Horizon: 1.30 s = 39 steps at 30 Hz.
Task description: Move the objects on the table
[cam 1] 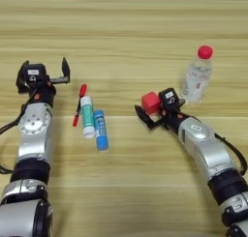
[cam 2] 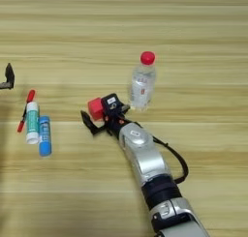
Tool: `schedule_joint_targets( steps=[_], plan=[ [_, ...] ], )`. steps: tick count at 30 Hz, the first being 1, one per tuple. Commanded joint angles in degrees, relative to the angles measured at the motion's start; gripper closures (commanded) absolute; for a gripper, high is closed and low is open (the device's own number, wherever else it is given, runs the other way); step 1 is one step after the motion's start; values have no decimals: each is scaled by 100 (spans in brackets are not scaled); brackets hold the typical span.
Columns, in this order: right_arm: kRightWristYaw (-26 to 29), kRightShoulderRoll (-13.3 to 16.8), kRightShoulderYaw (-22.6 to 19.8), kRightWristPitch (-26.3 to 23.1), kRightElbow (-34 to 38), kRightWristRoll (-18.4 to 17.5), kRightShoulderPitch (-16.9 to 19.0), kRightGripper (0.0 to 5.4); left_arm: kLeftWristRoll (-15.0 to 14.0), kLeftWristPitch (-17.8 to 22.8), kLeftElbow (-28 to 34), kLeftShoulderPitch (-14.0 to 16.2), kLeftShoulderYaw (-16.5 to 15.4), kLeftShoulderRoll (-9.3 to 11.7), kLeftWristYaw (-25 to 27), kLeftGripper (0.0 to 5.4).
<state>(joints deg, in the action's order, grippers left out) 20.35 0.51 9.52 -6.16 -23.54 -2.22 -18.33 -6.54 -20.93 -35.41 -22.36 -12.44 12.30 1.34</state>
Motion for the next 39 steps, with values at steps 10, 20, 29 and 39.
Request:
schedule_joint_targets(
  steps=[10,20,29,39],
  plan=[
    [-116,2,12,-193,-184,203,-165,177,62,45,-16,-62,18,7,-17,0],
    [-327,29,-122,-183,-284,236,-244,293,62,43,-13,-60,19,8,-15,0],
    [-429,72,-203,-184,-369,249,-282,316,62,44,-6,-56,16,8,-18,0],
    [-336,44,-167,30,-160,226,-207,240,66,51,31,-39,24,0,-22,0]
  ],
)
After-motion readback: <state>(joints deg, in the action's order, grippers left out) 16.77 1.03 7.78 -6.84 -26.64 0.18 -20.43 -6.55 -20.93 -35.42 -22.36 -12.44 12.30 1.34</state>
